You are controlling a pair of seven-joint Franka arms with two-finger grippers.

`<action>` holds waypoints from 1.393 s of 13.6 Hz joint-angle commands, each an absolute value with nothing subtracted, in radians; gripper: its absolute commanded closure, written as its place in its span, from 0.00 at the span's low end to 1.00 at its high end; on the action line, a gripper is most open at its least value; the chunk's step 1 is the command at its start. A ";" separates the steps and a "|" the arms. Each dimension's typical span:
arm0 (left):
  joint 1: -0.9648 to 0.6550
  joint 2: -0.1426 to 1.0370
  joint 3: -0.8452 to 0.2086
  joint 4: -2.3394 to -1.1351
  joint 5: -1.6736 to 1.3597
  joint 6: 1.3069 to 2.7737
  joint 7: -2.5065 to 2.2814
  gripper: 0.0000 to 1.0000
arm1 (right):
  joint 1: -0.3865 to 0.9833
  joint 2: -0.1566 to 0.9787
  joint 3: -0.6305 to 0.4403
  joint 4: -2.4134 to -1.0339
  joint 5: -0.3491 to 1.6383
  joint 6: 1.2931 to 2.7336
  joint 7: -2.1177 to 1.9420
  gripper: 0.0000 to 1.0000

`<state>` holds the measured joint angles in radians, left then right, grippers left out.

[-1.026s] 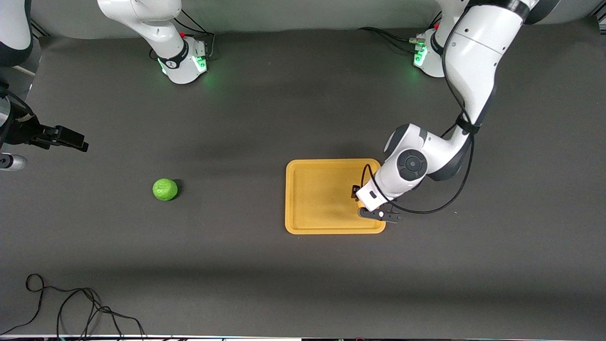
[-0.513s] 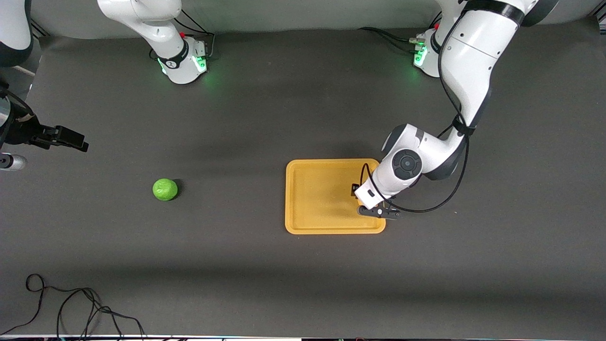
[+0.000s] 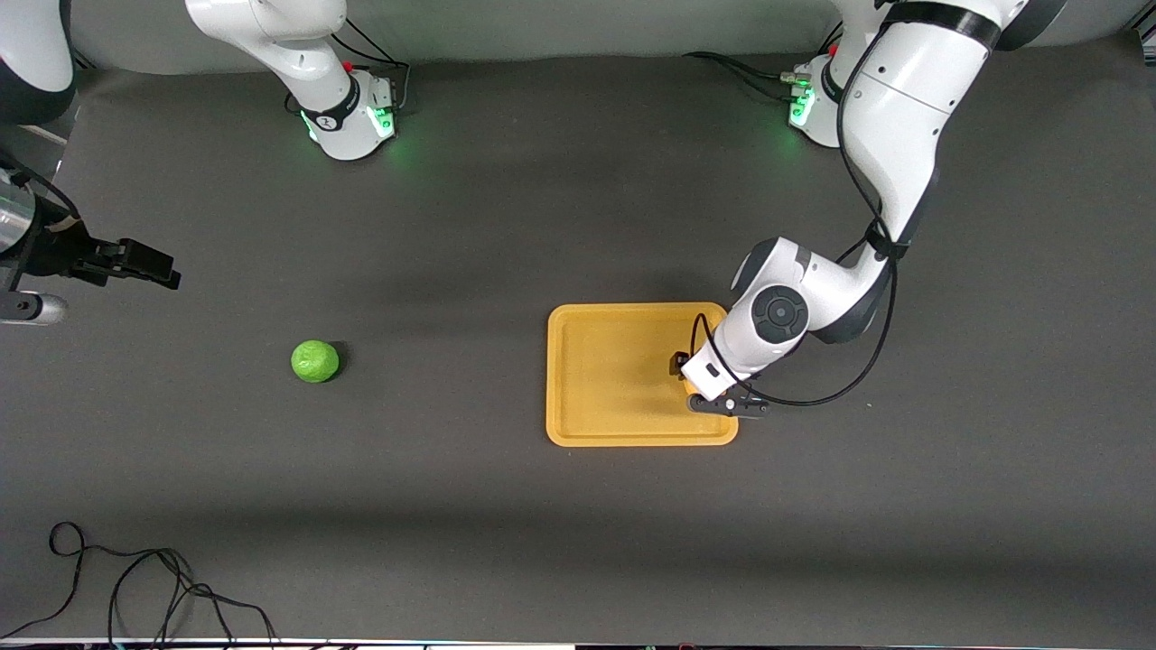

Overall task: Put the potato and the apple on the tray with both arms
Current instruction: 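Release the potato onto the tray while the right gripper reaches the apple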

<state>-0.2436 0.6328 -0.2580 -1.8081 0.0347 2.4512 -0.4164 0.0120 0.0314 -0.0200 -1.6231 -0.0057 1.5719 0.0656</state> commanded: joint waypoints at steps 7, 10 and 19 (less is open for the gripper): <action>-0.229 0.529 -0.250 -1.789 0.052 2.355 -0.492 0.00 | 0.038 -0.117 -0.028 -2.066 0.029 1.934 0.048 0.00; -0.166 0.428 -0.249 -1.757 0.054 2.213 -0.491 0.00 | 0.035 -0.060 -0.029 -2.225 0.029 2.202 0.048 0.00; 0.122 0.238 -0.252 -1.597 0.158 1.749 -0.129 0.00 | 0.037 0.224 -0.028 -2.310 0.029 2.658 0.049 0.00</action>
<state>0.0487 0.2966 -0.2400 -1.5600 0.1542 1.7809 -0.2359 0.0332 0.2028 -0.0233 -2.2698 0.0100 2.5731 0.0655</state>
